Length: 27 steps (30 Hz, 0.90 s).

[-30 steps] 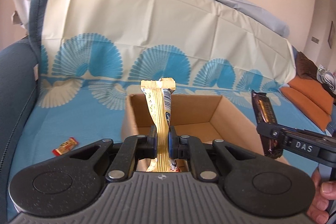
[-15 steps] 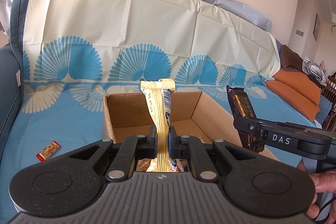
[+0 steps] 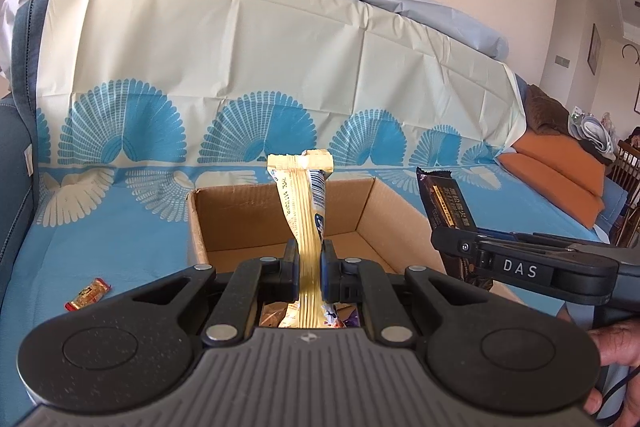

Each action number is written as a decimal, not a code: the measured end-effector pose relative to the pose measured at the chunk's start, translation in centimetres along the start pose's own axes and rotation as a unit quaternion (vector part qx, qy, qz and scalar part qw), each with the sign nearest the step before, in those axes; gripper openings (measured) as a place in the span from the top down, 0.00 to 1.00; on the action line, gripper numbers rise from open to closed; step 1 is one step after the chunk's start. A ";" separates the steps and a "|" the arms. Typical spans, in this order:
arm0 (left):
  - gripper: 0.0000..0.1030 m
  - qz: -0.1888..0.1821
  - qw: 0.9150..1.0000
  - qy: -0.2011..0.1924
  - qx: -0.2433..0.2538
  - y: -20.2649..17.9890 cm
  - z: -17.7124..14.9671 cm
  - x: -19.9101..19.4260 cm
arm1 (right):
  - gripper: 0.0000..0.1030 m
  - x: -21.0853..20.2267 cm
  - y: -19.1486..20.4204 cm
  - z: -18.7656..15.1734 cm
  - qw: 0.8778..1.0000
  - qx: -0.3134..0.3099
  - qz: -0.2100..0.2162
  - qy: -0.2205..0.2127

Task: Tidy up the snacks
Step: 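Carry the yellow wafer bar and dark cracker bar over the cardboard box, then open both tools to drop the yellow bar and dark cracker bar into the box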

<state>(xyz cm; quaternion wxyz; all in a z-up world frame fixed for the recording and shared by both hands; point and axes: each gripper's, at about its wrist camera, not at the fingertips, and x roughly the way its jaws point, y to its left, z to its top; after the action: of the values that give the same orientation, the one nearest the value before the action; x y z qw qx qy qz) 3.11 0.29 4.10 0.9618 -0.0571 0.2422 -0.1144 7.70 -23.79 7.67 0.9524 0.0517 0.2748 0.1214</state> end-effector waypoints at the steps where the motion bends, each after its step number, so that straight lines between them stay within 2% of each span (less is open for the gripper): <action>1: 0.90 -0.001 1.000 -0.001 0.003 -0.1 0.0 0.0 | 0.60 0.0 0.0 0.0 1.000 -0.001 0.000 -0.001; 19: 0.90 -0.008 1.000 -0.001 0.030 -1.0 -0.2 0.1 | 0.60 0.1 0.1 0.0 1.000 -0.003 0.002 0.003; 21: 0.90 -0.009 0.999 0.000 0.031 -1.0 -0.2 0.1 | 0.59 0.2 0.1 0.0 1.000 -0.004 0.006 0.008; 22: 0.85 -0.006 1.000 0.000 0.031 -1.1 -0.2 0.1 | 0.59 0.4 0.1 -0.1 1.000 -0.004 0.010 0.013; 23: 0.74 -0.003 1.000 0.001 0.029 -1.1 -0.2 0.2 | 0.56 0.6 0.3 -0.2 1.000 -0.006 0.010 0.021; 24: 0.67 -0.001 1.000 0.001 0.027 -1.0 -0.2 0.2 | 0.45 0.8 0.4 -0.3 1.000 -0.010 0.006 0.027; 25: 0.62 0.000 1.000 0.001 0.025 -1.0 -0.2 0.2 | 0.39 0.8 0.6 -0.4 1.000 -0.014 0.000 0.028; 26: 0.62 0.001 1.000 0.000 0.024 -0.9 -0.2 0.2 | 0.31 0.8 0.7 -0.4 1.000 -0.017 -0.003 0.024; 27: 0.62 0.002 1.000 -0.001 0.023 -0.9 -0.1 0.2 | 0.30 0.7 0.7 -0.4 1.000 -0.018 -0.004 0.021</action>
<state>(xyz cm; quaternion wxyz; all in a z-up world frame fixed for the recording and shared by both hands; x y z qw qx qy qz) 3.04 -0.60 4.04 0.9632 -0.0348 0.2390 -0.1178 7.90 -22.87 7.10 0.9477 0.0306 0.2926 0.1237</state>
